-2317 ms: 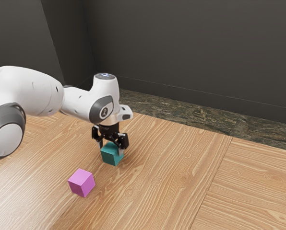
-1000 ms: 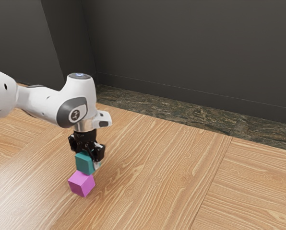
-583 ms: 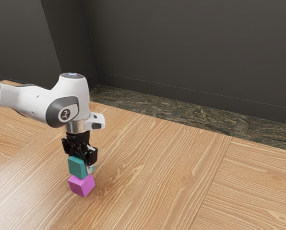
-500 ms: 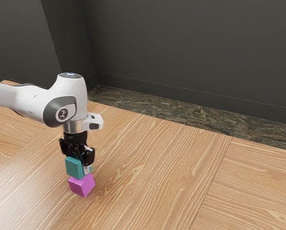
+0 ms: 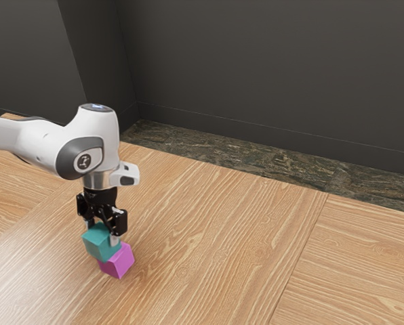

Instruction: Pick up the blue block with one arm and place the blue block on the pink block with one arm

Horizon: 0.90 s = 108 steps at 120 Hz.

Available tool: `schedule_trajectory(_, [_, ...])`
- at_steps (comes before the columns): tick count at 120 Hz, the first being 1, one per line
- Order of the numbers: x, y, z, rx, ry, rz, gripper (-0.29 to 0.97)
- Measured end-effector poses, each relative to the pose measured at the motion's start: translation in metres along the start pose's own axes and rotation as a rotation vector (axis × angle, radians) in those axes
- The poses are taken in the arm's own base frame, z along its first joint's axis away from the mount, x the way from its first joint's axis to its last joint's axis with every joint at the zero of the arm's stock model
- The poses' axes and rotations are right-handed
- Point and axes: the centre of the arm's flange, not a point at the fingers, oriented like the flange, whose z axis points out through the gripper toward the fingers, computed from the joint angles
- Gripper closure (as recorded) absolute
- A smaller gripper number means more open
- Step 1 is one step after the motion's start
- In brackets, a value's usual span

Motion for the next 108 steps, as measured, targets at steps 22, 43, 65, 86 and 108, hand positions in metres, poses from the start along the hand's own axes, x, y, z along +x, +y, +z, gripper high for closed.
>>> schedule_trajectory(22, [0.008,-0.002,-0.021,0.011,0.043,0.009,0.04])
schedule_trajectory(43, [0.021,-0.011,-0.096,0.021,0.187,0.017,0.02])
schedule_trajectory(65, [0.016,0.003,-0.257,0.078,0.407,0.062,0.01])
schedule_trajectory(86, [-0.015,0.014,-0.361,0.114,0.518,0.066,0.0])
schedule_trajectory(108, [-0.017,0.018,-0.356,0.13,0.456,0.069,0.0])
